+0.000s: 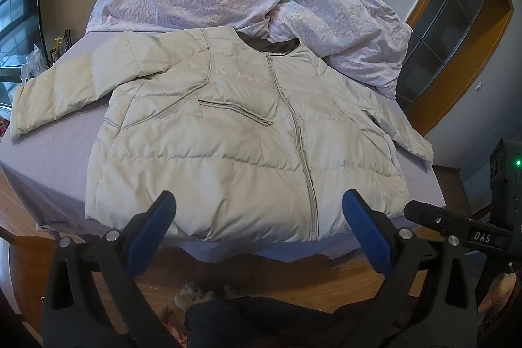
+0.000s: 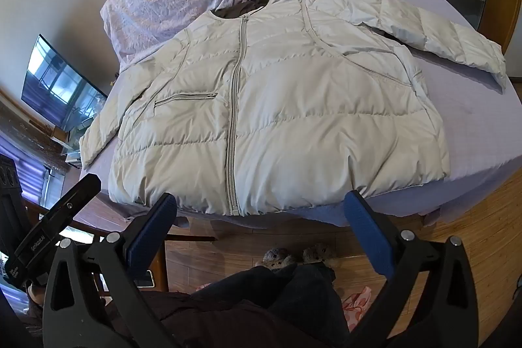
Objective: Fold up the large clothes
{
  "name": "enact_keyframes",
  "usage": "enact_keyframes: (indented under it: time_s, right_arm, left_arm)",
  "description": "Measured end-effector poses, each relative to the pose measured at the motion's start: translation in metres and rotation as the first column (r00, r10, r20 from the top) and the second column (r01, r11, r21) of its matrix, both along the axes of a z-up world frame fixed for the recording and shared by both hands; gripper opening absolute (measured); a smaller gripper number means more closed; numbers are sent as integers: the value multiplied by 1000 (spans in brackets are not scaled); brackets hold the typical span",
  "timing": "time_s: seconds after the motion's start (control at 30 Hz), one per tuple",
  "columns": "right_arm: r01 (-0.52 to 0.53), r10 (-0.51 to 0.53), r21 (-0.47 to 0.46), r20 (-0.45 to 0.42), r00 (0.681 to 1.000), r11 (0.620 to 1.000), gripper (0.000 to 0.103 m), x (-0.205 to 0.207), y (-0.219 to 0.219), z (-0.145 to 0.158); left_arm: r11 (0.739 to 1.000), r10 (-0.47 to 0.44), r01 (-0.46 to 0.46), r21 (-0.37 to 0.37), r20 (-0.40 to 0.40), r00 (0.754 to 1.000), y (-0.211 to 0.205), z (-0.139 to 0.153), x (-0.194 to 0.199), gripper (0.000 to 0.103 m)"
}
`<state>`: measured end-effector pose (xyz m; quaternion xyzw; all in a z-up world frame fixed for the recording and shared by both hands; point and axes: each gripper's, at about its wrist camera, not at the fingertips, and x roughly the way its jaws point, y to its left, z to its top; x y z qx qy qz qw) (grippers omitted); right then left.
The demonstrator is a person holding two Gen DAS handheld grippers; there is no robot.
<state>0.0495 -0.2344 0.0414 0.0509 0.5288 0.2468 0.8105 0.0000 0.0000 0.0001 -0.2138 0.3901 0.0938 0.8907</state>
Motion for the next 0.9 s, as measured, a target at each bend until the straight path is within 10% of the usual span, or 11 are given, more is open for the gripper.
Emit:
enact_keyframes:
  time_s: [0.9]
  right_arm:
    - [-1,1,-3,5,1000,1000,102,0,0,0]
  left_arm:
    - [1000,0,0,4,1,1000,0,0,0,101]
